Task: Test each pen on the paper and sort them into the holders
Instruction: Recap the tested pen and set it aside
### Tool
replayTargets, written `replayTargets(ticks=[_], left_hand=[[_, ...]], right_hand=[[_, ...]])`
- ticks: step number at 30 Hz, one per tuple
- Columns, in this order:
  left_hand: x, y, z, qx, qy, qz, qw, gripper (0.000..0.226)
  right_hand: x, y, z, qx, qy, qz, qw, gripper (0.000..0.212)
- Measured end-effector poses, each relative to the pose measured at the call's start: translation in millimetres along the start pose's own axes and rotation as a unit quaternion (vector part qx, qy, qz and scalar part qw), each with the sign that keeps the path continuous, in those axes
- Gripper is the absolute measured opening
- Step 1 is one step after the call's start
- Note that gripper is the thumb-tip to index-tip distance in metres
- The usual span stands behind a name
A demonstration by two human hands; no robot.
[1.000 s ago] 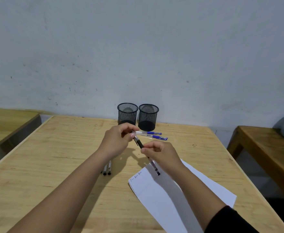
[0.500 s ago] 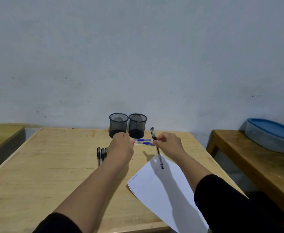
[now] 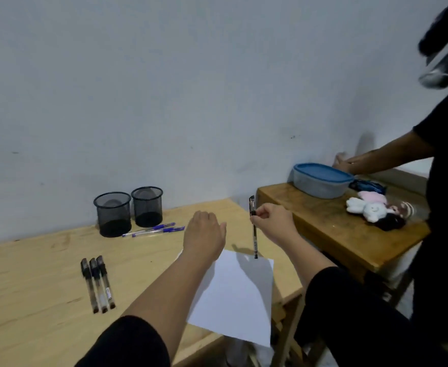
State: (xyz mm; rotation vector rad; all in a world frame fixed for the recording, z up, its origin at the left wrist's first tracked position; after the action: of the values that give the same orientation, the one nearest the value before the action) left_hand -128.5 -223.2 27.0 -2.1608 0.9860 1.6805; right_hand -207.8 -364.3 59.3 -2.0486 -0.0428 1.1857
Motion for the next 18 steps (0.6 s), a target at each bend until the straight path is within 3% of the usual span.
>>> replayTargets(ticks=[10,18], left_hand=[[60.1,135.9,27.5,0.059,-0.062,0.038,0.996,0.046],[131.7,175.1,52.7,0.053,-0.108,0.019,0.993,0.038]], right_hand=[[-71.1,115.3,44.1,0.087,0.046,-0.069,0.993,0.016],[-85.5,221.2,98.6,0.141,0.033,-0.065,0.987,0.011]])
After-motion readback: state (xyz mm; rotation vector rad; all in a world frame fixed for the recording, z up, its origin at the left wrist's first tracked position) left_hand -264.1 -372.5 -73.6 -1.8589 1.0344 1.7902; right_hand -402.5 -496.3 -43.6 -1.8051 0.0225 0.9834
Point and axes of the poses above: each hand's wrist, its own z-axis away from the middle knuckle, its own x-axis out of the palm, y = z × x, the point moved 9 cm from there along -z, towards the middle knuckle, and after that the axes turned 2 degrees about -x, right-handed, at the moved point
